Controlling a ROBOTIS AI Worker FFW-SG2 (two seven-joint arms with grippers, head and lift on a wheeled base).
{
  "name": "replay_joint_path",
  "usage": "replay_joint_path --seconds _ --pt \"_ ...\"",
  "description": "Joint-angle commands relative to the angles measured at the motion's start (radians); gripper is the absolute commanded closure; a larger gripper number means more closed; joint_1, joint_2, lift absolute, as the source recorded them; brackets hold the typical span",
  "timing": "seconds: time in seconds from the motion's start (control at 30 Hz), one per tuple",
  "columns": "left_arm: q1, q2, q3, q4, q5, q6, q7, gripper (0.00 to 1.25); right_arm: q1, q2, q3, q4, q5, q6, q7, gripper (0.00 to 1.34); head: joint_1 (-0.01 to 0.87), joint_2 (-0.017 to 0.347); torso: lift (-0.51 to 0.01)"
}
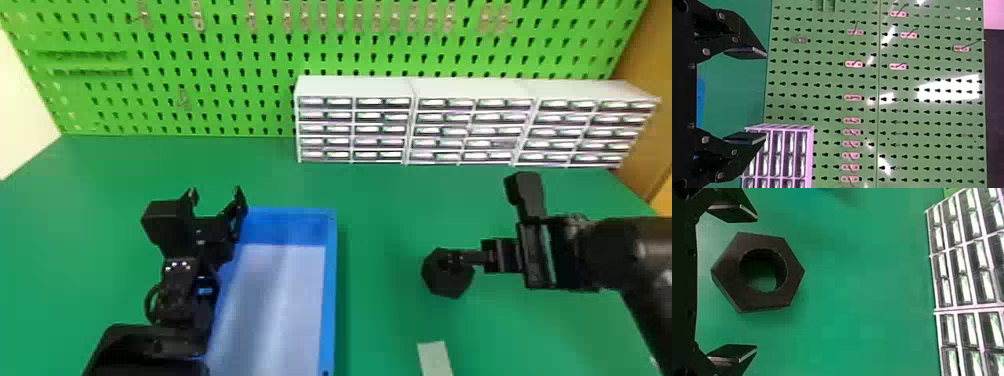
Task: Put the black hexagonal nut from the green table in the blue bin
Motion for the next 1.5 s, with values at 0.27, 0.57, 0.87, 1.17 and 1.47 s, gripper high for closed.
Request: replay_joint_path --seconds 0.27,0.57,0.87,1.17,1.47 --pt "0.004 -0.003 0.005 0.0 0.0 0.0 0.0 0.51 -0.101 0.01 0.047 0.147 0.174 -0.007 0.114 0.13 0.657 0.057 -0.095" --pt "0.004 -0.003 0.008 0.0 0.0 -0.002 0.0 0.51 -0.18 0.032 0.058 0.281 0.311 -0.035 0.217 0.13 0.657 0.057 -0.095" --pt "0.002 -0.003 0.007 0.0 0.002 -0.002 0.0 0.51 -0.243 0.076 0.069 0.394 0.533 -0.064 0.39 0.13 0.657 0.057 -0.095" --pt "0.001 -0.003 0.008 0.0 0.002 -0.002 0.0 0.51 -0.265 0.098 0.087 0.463 0.588 -0.09 0.439 0.13 0.657 0.057 -0.095" --pt "-0.001 -0.003 0.01 0.0 0.002 -0.003 0.0 0.51 -0.263 0.11 0.092 0.488 0.584 -0.107 0.441 0.13 0.657 0.057 -0.095"
